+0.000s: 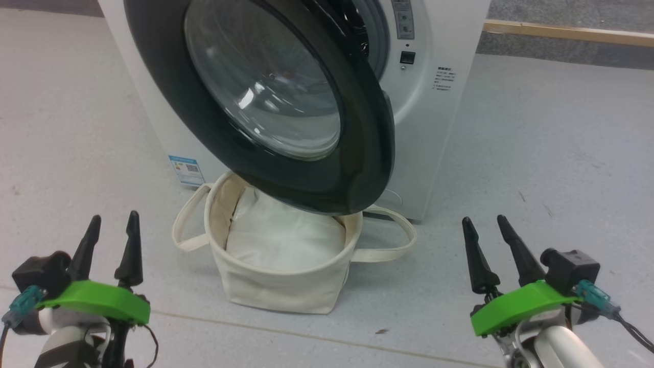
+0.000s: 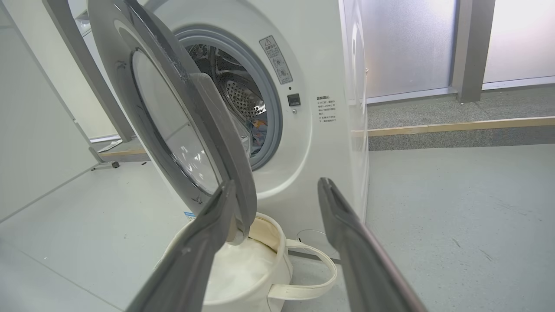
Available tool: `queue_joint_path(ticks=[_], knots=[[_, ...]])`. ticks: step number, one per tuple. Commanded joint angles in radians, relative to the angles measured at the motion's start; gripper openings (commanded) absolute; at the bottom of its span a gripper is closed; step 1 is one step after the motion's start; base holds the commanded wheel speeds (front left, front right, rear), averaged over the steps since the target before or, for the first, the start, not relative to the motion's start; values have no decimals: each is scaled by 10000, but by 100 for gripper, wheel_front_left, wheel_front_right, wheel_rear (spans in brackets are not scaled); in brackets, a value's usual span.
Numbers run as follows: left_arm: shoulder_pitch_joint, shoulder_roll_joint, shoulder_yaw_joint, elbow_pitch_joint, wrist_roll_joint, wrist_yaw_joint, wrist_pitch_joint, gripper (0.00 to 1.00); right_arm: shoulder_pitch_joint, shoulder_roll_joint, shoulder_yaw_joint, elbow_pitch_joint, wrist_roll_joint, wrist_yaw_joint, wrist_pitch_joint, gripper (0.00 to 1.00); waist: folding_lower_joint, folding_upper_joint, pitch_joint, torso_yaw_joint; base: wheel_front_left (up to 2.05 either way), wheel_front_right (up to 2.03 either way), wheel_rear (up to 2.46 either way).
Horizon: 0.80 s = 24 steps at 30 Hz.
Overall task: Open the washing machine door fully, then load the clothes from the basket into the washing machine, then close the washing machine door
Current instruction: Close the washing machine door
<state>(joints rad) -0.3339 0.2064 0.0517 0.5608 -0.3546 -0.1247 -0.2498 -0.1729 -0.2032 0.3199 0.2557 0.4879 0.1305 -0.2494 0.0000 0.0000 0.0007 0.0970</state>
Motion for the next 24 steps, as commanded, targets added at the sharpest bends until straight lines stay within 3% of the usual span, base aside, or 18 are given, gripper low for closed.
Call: queue_joint_path(ticks=[1, 9, 17, 24], knots=[[-327, 258, 276, -281, -66, -57, -120, 100, -248, -173, 262, -264, 39, 2, -124, 0, 0, 0, 7, 56, 0, 0, 0], [-372, 50, -32, -336, -144, -58, -120, 100, -870, -108, 957, 48, 129, 2, -124, 0, 0, 0, -10, 512, 0, 0, 0], [-524, -218, -677, -468, -270, -58, -120, 100, -2289, -231, 2190, 1644, 276, 2, -124, 0, 0, 0, 68, 1485, 0, 0, 0], [-751, -417, -1150, -482, -461, -59, -120, 100, -3311, -282, 2275, 3005, 599, 2, -124, 0, 0, 0, 334, 2450, 0, 0, 0]])
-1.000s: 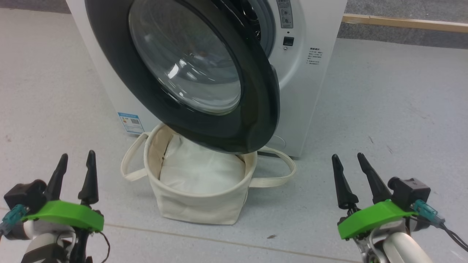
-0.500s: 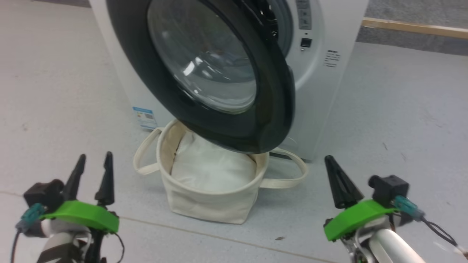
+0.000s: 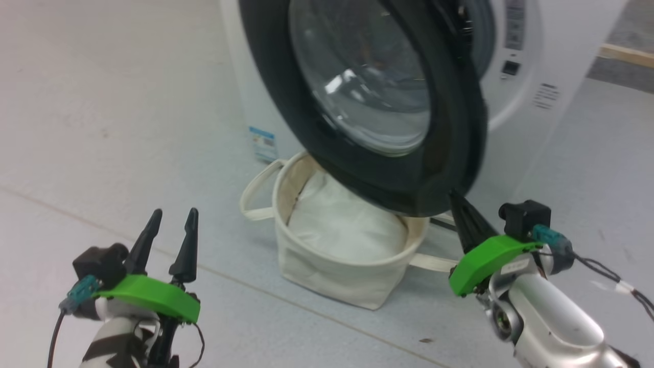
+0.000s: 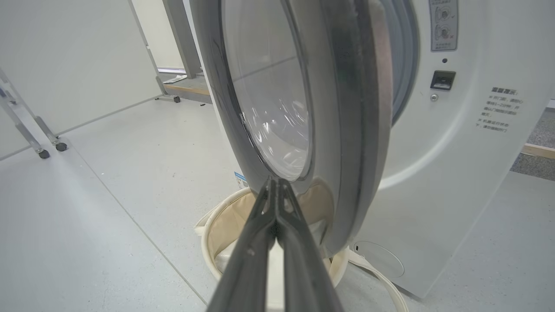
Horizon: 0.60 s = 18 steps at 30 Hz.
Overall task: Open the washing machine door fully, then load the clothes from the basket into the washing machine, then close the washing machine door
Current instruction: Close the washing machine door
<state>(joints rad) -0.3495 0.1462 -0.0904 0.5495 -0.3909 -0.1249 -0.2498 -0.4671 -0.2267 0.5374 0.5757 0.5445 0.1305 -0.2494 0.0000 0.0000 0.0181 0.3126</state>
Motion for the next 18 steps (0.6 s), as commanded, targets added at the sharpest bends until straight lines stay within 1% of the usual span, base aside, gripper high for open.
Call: queue_joint_path(ticks=[1, 6, 9, 14, 18], knots=[[-631, 180, 212, -370, -120, -57, -120, 100, -494, -84, 112, -5, 43, 2, -124, 0, 0, 0, 207, 399, 0, 0, 0], [-827, 209, 24, -446, -260, -57, -120, 100, -1078, -168, -186, 613, 31, 2, -124, 0, 0, 0, 558, 797, 0, 0, 0], [-934, 208, -35, -499, -339, -57, -120, 100, -1312, -239, -171, 885, -26, 2, -124, 0, 0, 0, 753, 964, 0, 0, 0], [-1129, 76, -206, -524, -419, -57, -120, 100, -1529, -485, -625, 1125, -275, 2, -124, 0, 0, 0, 944, 1279, 0, 0, 0], [-1189, 28, -285, -569, -464, -57, -120, 100, -1612, -683, -921, 1258, -489, 2, -124, 0, 0, 0, 1109, 1400, 0, 0, 0]])
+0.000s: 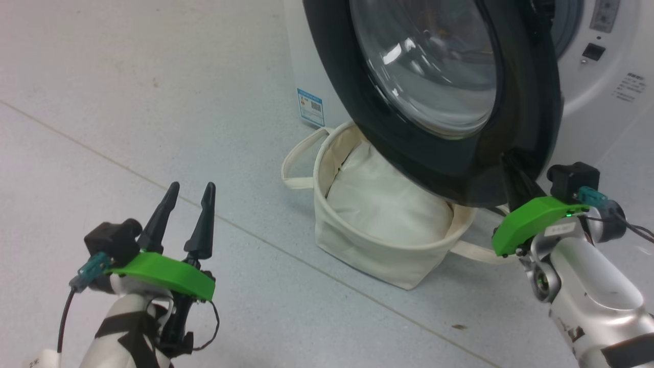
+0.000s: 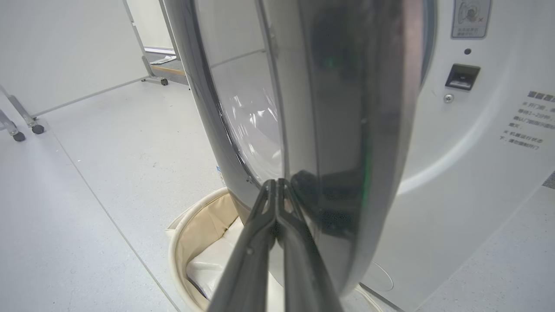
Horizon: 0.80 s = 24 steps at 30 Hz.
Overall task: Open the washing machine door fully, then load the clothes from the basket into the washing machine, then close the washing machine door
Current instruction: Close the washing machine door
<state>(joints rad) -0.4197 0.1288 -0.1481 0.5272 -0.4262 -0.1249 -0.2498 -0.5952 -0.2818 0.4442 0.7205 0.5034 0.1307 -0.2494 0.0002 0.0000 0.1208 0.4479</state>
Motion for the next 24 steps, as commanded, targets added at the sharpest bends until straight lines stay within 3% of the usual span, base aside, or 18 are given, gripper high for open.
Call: queue_joint_path(ticks=[1, 17, 24], knots=[[-495, 202, 292, -364, -123, -57, -120, 100, -372, -180, -73, -173, -126, 0, -124, 0, -2, 0, 138, 58, 0, 0, 0], [-879, 274, 570, -881, -286, -57, -120, 100, -1988, -930, -1415, -257, -884, 0, -124, 0, -2, 0, 1810, -120, 0, 0, 0], [-1103, 346, 716, -1200, -365, -57, -120, 100, -3004, -926, -2278, -130, -1008, 0, -124, 0, -2, 0, 2546, -187, 0, 0, 0]])
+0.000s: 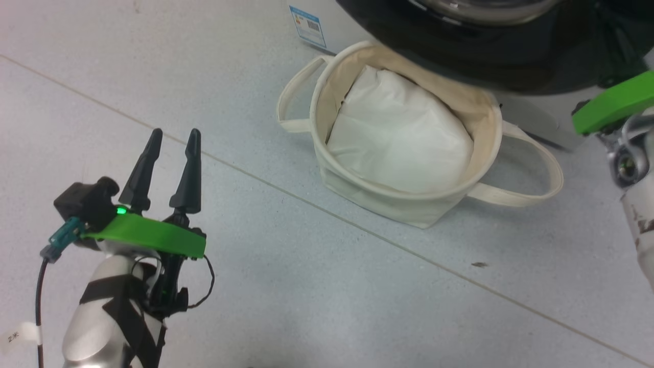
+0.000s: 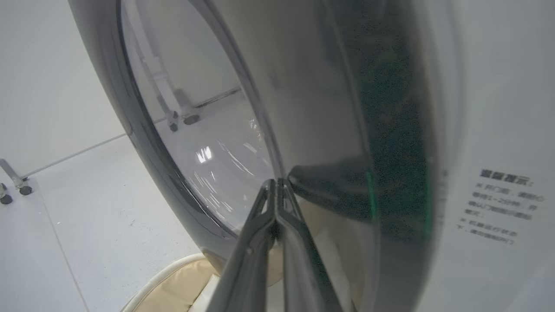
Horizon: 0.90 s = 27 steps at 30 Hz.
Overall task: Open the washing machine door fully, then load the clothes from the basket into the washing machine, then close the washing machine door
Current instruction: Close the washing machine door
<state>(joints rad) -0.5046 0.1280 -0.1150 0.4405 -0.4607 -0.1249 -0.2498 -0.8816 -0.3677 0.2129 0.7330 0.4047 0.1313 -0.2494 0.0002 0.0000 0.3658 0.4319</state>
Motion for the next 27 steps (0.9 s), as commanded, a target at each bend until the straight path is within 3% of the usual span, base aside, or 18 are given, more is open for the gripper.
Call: queue_joint_path(ticks=[1, 10, 17, 18, 19, 27], knots=[[-277, 356, 409, -364, -26, -57, -120, 100, -274, -47, -57, -178, 2, -6, -124, 0, -2, 0, 170, -33, 0, 0, 0], [-297, 328, 415, -481, -45, -57, -120, 100, -1206, 24, -1448, 464, -670, -6, -124, 0, -2, 0, 448, 11, 0, 0, 0], [-290, 401, 479, -419, -27, -57, -120, 100, -924, 684, -2048, 221, -1164, -6, -124, 0, -2, 0, 69, -233, 0, 0, 0], [-256, 442, 500, -369, -14, -57, -120, 100, -576, 919, -2215, -11, -1050, -6, -124, 81, -2, 0, -167, -407, 0, 0, 0], [-236, 464, 504, -345, -5, -57, -120, 100, -347, 1017, -2235, -139, -1054, -6, -124, 100, -2, 0, -306, -509, 0, 0, 0], [224, 744, 733, -89, 114, -57, -120, 100, 1919, 1874, -1878, -1527, -799, -6, -124, 100, -2, 0, -1819, -1696, 0, 0, 0]])
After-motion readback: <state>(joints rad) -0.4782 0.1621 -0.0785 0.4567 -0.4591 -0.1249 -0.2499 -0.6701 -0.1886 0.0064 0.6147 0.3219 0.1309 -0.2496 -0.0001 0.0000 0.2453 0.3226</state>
